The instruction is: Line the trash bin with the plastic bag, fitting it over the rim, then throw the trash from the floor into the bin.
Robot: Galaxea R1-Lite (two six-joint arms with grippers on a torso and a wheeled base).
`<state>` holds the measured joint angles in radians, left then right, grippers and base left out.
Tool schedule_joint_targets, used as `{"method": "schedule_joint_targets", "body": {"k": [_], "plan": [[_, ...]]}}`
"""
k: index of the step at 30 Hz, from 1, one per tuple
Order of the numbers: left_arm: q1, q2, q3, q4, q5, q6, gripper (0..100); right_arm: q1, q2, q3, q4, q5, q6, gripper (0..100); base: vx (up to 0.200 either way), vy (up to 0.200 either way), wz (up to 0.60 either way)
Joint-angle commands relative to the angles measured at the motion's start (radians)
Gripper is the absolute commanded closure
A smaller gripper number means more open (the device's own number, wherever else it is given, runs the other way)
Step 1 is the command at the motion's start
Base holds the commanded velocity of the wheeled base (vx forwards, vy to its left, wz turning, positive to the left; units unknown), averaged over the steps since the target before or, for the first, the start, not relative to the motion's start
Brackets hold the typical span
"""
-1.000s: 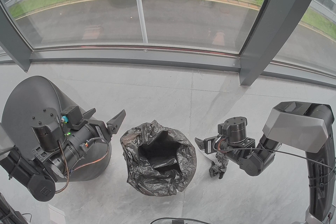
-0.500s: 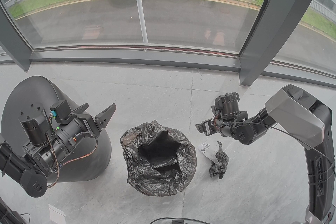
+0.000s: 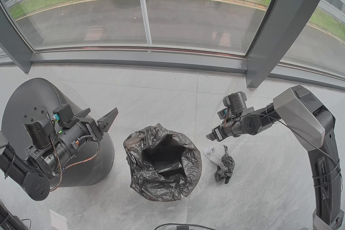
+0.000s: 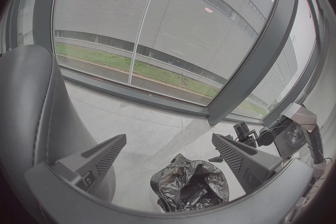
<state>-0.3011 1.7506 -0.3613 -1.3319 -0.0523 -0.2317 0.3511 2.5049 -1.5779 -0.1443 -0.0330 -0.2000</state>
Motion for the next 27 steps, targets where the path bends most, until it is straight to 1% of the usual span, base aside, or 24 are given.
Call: {"method": "schedule_joint_targets", "body": {"k": [1,6,14,18,27], "plan": [[0.002,0.017,-0.001,-0.001,0.0,-0.001,0,-0.006,0.032,-0.039,0.026,0.002,-0.002,0,0.0,0.0,0.0],[0.0,0.026,-0.001,-0.001,0.0,-0.001,0,-0.006,0.054,-0.07,0.048,0.031,-0.002,0,0.0,0.0,0.0],[0.0,0.044,0.002,-0.009,0.002,-0.001,0,-0.006,0.095,-0.177,0.143,0.033,-0.001,0,0.0,0.0,0.0],[0.0,0.05,0.002,-0.01,0.002,-0.003,0,-0.006,0.121,-0.208,0.152,0.033,0.004,0,0.0,0.0,0.0],[0.0,0.066,0.001,-0.012,0.002,-0.003,0,-0.006,0.152,-0.212,0.152,0.033,0.016,0,0.0,0.0,0.0]]}}
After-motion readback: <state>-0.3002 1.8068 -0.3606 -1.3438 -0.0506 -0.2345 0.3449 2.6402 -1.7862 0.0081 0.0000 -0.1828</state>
